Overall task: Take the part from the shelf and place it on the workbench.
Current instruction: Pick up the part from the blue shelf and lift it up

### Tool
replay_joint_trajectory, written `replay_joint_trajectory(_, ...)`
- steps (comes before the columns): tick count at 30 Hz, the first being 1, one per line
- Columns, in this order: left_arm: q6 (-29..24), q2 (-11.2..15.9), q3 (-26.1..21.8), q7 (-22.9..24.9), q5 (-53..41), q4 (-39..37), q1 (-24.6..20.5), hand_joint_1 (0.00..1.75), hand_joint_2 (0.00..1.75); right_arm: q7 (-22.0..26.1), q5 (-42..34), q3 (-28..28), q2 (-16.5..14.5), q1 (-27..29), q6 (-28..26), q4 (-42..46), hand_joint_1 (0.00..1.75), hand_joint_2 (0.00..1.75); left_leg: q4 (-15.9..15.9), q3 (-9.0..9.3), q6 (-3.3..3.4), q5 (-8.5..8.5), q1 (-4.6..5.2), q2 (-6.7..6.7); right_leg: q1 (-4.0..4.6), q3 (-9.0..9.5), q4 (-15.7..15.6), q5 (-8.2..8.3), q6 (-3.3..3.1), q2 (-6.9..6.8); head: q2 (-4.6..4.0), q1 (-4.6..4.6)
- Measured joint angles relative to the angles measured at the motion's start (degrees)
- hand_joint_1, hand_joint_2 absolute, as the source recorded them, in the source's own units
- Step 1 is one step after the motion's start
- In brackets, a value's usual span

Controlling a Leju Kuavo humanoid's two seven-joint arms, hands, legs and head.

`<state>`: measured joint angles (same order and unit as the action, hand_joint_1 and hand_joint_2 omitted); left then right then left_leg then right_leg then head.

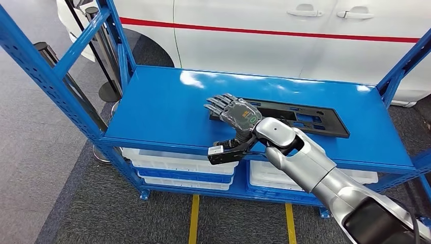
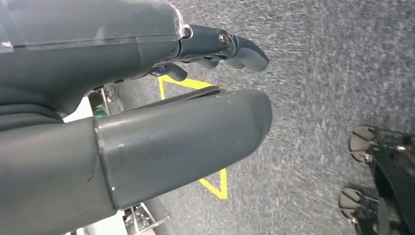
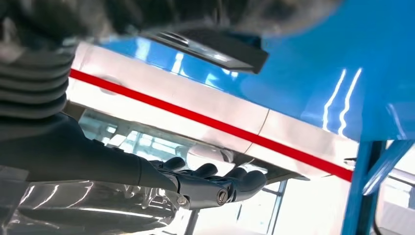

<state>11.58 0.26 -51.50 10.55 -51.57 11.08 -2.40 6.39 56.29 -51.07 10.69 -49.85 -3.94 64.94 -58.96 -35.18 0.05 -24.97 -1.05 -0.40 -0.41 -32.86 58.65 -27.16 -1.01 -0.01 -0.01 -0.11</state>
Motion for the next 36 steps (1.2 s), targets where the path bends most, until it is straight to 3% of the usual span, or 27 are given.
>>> replay_joint_trajectory(5,0.0,0.0,-0.2,-0.1,0.0,0.0,0.0,0.00,0.00,0.0,0.0,0.0,0.2,0.0,0.0,-0.5,0.00,1.75,0.0,0.07,0.44,-0.21,0.18,-0.03,-0.10,0.29,-0.5,0.13,0.29,-0.07,0.00,0.01)
replay_joint_trajectory(11,0.0,0.0,-0.3,-0.1,0.0,0.0,-0.1,0.00,0.00,0.0,0.0,0.0,0.2,0.0,0.1,-0.9,0.00,1.75,0.0,0.09,0.64,-0.20,0.36,0.03,-0.32,0.27,-0.6,0.20,1.67,-0.07,-0.01,0.00)
replay_joint_trajectory(26,0.2,0.0,-0.4,-1.8,-0.1,0.0,-0.1,0.00,0.00,-1.9,-0.4,0.3,-0.6,0.5,2.4,-5.7,0.00,1.75,0.0,0.23,0.65,-0.17,0.32,0.02,-0.05,0.14,-0.2,0.12,1.64,-0.04,-0.01,-0.02)
replay_joint_trajectory(36,0.8,0.0,-0.4,-2.9,-2.4,0.0,-0.1,0.00,0.00,-3.3,-0.6,2.9,-6.6,0.6,-4.3,-21.9,0.00,1.75,0.0,0.28,0.61,-0.15,0.30,0.04,-0.02,0.10,-0.1,0.07,1.57,-0.02,-0.01,-0.01)
